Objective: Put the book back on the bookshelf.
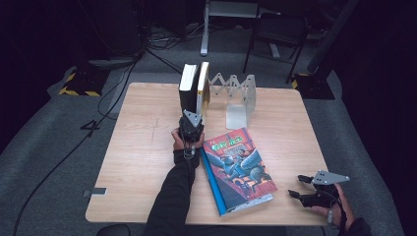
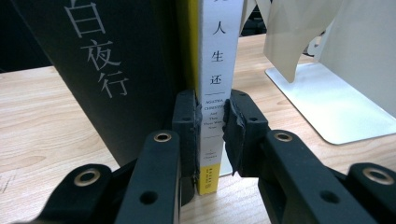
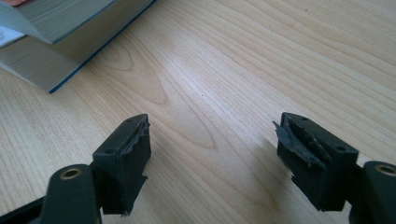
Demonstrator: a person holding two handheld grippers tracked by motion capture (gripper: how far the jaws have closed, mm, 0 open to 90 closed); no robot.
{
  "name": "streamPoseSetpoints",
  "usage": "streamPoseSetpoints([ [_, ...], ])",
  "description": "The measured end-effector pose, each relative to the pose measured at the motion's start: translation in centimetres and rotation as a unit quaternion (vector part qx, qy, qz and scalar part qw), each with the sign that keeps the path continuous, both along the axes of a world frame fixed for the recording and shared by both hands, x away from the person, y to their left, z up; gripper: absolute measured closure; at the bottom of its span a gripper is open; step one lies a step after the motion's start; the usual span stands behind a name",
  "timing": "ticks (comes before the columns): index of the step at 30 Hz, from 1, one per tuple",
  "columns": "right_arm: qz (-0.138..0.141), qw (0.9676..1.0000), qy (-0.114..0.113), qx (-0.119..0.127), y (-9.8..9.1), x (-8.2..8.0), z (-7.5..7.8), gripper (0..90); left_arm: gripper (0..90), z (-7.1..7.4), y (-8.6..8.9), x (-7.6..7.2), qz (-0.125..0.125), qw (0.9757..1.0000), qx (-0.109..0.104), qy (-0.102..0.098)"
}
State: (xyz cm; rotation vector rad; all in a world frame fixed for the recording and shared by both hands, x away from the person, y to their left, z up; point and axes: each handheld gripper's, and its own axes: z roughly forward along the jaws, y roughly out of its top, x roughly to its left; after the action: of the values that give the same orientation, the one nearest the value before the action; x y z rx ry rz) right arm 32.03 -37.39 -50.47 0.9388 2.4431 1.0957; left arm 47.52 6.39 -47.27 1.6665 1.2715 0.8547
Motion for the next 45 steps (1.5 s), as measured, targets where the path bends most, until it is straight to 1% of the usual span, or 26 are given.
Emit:
streamPoseSetpoints([
  [5, 0.0, 1.0, 0.0, 0.0, 0.0, 0.0, 0.0, 25.6, 74.9, 0.2, -0.2, 0.2, 0.005, 1.0, 0.003, 0.006],
  [8, 0.0, 1.0, 0.0, 0.0, 0.0, 0.0, 0.0, 25.6, 74.5, 0.2, -0.1, 0.2, -0.001, 1.0, -0.003, 0.009],
  [10, 0.0, 1.0, 0.0, 0.0, 0.0, 0.0, 0.0, 25.6, 74.3, 0.2, 0.2, -0.1, -0.006, 0.9999, -0.011, 0.011],
  [11, 0.0, 1.0, 0.0, 0.0, 0.0, 0.0, 0.0, 25.6, 74.3, 0.3, 0.4, -0.2, -0.009, 0.9998, -0.013, 0.011],
  [14, 0.0, 1.0, 0.0, 0.0, 0.0, 0.0, 0.0, 25.6, 68.3, 0.2, 0.9, -1.2, -0.021, 0.9996, -0.011, 0.013],
  [15, 0.0, 1.0, 0.0, 0.0, 0.0, 0.0, 0.0, 25.6, 67.6, 0.1, 1.0, -1.5, -0.026, 0.9994, -0.013, 0.017],
  [16, 0.0, 1.0, 0.0, 0.0, 0.0, 0.0, 0.0, 25.6, 66.8, 0.1, 1.0, -1.5, -0.026, 0.9994, -0.013, 0.017],
  [19, -0.001, 1.0, -0.001, -0.001, 0.0, 0.0, 0.0, 25.1, 64.4, 0.1, 1.4, -2.6, -0.05, 0.9985, -0.001, 0.022],
  [20, -0.001, 1.0, -0.001, -0.001, 0.0, 0.0, 0.0, 25.0, 64.2, 0.2, 1.5, -2.9, -0.053, 0.9982, 0.01, 0.024],
  [21, -0.001, 1.0, -0.001, -0.001, 0.0, 0.0, 0.0, 25.0, 64.0, 0.3, 1.8, -3.1, -0.058, 0.998, 0.012, 0.024],
  [23, -0.002, 1.0, 0.0, -0.001, 0.0, 0.0, 0.0, 24.9, 63.3, 0.6, 2.4, -3.6, -0.067, 0.9974, 0.006, 0.025],
  [24, -0.002, 1.0, 0.0, -0.001, 0.0, 0.0, 0.0, 24.9, 63.2, 0.6, 2.6, -3.8, -0.071, 0.9971, 0.009, 0.025],
  [25, -0.002, 1.0, 0.0, -0.001, 0.0, 0.0, 0.0, 24.8, 63.2, 0.7, 2.8, -4.0, -0.081, 0.9963, 0.008, 0.028],
  [26, -0.002, 1.0, 0.0, -0.001, 0.0, 0.0, 0.0, 24.8, 63.6, 0.6, 3.1, -4.5, -0.099, 0.9946, 0.01, 0.031],
  [27, -0.002, 1.0, 0.0, -0.001, 0.0, 0.0, 0.0, 24.8, 65.2, 0.6, 3.1, -4.5, -0.099, 0.9946, 0.01, 0.031],
  [28, -0.002, 1.0, 0.0, -0.001, 0.0, 0.0, 0.0, 24.8, 65.7, 0.5, 3.2, -4.8, -0.116, 0.9926, 0.015, 0.033],
  [29, -0.002, 1.0, 0.0, -0.001, 0.0, 0.0, 0.0, 24.8, 65.6, 0.5, 3.3, -5.5, -0.136, 0.9896, 0.032, 0.035],
  [30, -0.002, 1.0, 0.0, -0.001, 0.0, 0.0, 0.0, 24.8, 65.4, 0.5, 3.3, -5.5, -0.136, 0.9896, 0.032, 0.035],
  [31, -0.002, 1.0, 0.0, -0.001, 0.0, 0.0, 0.0, 24.8, 65.4, 0.6, 3.4, -5.8, -0.146, 0.988, 0.033, 0.038],
  [36, -0.003, 1.0, -0.001, -0.002, 0.0, 0.0, 0.0, 24.9, 64.1, 0.8, 3.4, -7.0, -0.174, 0.9829, 0.046, 0.042],
  [37, -0.004, 1.0, -0.001, -0.002, 0.0, -0.1, 0.0, 24.9, 63.8, 0.8, 3.4, -7.0, -0.174, 0.9829, 0.046, 0.042],
  [38, -0.004, 1.0, -0.001, -0.002, 0.0, -0.1, 0.0, 25.1, 63.5, 0.7, 3.3, -7.6, -0.186, 0.9802, 0.053, 0.042],
  [41, -0.004, 1.0, -0.001, -0.002, 0.0, -0.1, 0.0, 25.3, 62.8, 0.6, 3.1, -8.4, -0.204, 0.9754, 0.07, 0.044],
  [43, -0.003, 1.0, -0.003, -0.002, 0.0, -0.1, 0.0, 26.0, 61.9, 0.6, 3.1, -8.9, -0.217, 0.9716, 0.083, 0.043],
  [44, -0.003, 1.0, -0.003, -0.002, 0.0, -0.1, 0.0, 26.0, 61.2, 0.6, 3.1, -8.9, -0.217, 0.9716, 0.083, 0.043],
  [45, -0.002, 1.0, -0.002, -0.002, 0.0, -0.1, 0.0, 26.7, 61.2, 0.5, 3.1, -9.2, -0.225, 0.9696, 0.086, 0.043],
])
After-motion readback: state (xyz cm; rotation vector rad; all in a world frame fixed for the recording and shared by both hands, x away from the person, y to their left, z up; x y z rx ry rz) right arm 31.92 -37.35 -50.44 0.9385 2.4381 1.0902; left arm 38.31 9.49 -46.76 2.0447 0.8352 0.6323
